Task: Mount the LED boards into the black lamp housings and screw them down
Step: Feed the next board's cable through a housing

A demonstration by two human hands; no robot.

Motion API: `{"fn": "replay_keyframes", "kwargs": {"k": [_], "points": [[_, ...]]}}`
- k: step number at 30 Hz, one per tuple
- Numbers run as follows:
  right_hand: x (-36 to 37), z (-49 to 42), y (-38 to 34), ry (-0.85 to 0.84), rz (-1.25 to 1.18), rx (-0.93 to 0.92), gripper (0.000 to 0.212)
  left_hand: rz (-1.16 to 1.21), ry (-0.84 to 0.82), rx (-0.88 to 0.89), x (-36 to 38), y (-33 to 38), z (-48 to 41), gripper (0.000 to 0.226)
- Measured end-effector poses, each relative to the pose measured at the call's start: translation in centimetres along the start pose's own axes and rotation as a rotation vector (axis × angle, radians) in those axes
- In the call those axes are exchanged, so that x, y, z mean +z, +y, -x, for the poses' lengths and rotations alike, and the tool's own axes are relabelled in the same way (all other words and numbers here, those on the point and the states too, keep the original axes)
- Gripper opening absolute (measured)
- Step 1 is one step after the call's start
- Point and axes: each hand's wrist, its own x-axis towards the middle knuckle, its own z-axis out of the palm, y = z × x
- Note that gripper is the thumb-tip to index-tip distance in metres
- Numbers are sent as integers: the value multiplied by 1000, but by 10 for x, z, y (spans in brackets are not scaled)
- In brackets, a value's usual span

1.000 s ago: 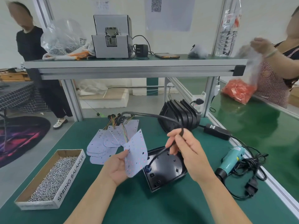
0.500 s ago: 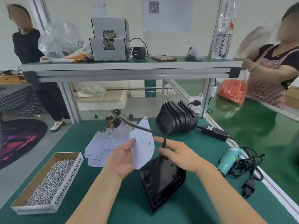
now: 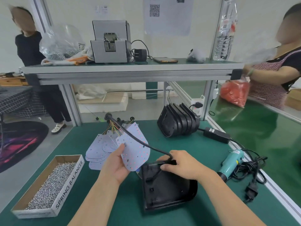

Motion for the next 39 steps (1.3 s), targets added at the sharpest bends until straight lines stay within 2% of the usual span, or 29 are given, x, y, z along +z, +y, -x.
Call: {"fn": "replay_keyframes", "kwargs": {"k": [2,6,10,12,15,16,18,20,22,24,27,30,32,35,39], "points": [[-4,1,4,132,-78,33,11,-15,5,35,-3,2,3,27],[-8,0,9,448,-205,200,14,-57,-18,104,-11,-1,9,31],[12,-4,-8,604,-431,279,14,-192,-165,41,-4,-21,19,37],[30,-4,-22,616,-518,277,11,-248,-248,37,1,-29,19,40],[51,2,-38,497,-705,280,10,-297,-292,59,3,-29,17,40],[51,5,-39,401,-808,266,23,-320,-265,72,1,-26,18,37],[42,12,-32,123,-1097,114,53,-350,-198,70,-3,-14,22,33],[26,19,-23,-91,-1360,-59,62,-349,-152,23,-11,-2,25,32],[19,18,-22,-63,-1491,-77,66,-355,-132,-38,-12,5,28,35],[26,10,-26,97,-1322,-35,72,-388,-166,-81,-4,6,33,39],[40,-5,-36,196,-978,-58,55,-505,-200,-27,8,6,40,40],[35,-9,-31,349,-684,-53,42,-611,-204,51,16,13,47,27],[31,-7,-27,343,-436,-57,39,-696,-181,104,18,18,50,21],[32,-8,-19,276,-262,-13,35,-759,-157,121,21,20,52,21],[32,-10,-10,277,30,57,24,-693,-160,115,23,16,56,19]]}}
